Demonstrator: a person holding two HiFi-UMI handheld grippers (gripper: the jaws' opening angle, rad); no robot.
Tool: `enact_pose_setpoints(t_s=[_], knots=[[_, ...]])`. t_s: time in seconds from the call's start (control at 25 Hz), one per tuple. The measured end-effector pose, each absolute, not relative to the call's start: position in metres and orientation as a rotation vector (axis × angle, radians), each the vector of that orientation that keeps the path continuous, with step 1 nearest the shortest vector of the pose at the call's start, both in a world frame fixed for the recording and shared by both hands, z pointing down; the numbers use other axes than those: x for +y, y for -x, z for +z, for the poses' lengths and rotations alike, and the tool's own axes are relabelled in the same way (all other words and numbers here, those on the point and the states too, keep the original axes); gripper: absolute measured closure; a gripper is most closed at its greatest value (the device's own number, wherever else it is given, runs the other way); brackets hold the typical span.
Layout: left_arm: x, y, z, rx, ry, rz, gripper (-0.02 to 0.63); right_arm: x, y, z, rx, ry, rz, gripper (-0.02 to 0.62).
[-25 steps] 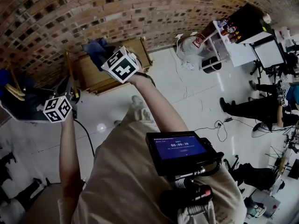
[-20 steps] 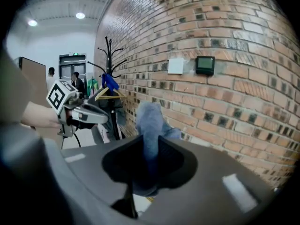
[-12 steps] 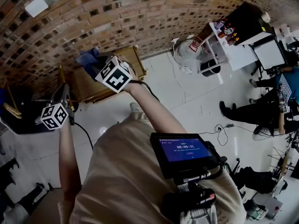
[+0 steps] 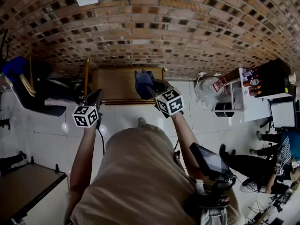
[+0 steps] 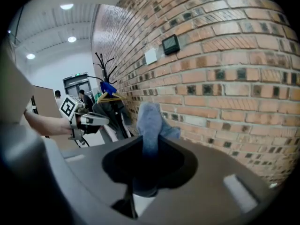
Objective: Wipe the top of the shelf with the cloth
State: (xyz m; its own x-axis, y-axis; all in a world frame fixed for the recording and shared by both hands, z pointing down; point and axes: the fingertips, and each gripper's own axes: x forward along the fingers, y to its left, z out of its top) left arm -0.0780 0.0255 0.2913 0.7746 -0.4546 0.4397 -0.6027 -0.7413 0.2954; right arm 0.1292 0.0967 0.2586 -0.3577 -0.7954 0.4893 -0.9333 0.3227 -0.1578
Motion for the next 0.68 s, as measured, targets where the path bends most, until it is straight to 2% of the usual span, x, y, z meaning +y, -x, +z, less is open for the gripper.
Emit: enact_pose_setpoints(t_s=[0.68], knots=[[0.026,0.033,0.310,-0.873,-2.484,0.458,0.601,0.086,-0.174,0.285,-2.270,-1.475,0.580,0.523]])
